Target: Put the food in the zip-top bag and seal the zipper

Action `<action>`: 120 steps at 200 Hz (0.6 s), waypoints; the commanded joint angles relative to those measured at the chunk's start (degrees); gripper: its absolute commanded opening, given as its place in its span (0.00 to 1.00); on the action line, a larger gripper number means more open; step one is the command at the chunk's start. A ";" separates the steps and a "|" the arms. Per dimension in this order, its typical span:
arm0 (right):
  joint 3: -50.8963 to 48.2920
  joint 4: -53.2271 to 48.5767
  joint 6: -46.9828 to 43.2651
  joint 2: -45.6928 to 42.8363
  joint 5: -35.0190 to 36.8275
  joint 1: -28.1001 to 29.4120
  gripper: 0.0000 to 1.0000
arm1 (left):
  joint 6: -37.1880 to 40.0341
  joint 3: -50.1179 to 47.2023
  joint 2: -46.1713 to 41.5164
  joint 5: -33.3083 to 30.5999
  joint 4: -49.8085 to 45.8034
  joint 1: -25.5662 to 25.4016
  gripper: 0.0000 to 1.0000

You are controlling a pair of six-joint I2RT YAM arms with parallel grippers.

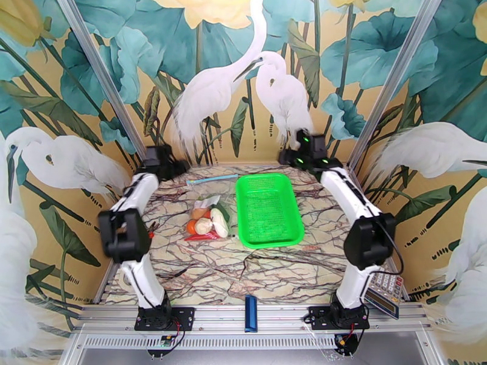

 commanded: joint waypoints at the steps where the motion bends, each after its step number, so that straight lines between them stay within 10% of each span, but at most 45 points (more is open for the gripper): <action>1: -5.86 -3.56 2.98 -2.08 2.72 -0.99 0.67 | -0.39 -5.82 -8.26 -2.96 4.47 1.12 0.48; 120: -22.33 7.37 14.72 -2.81 -10.84 0.59 0.66 | 1.95 -36.37 -35.80 -6.95 3.23 7.74 0.57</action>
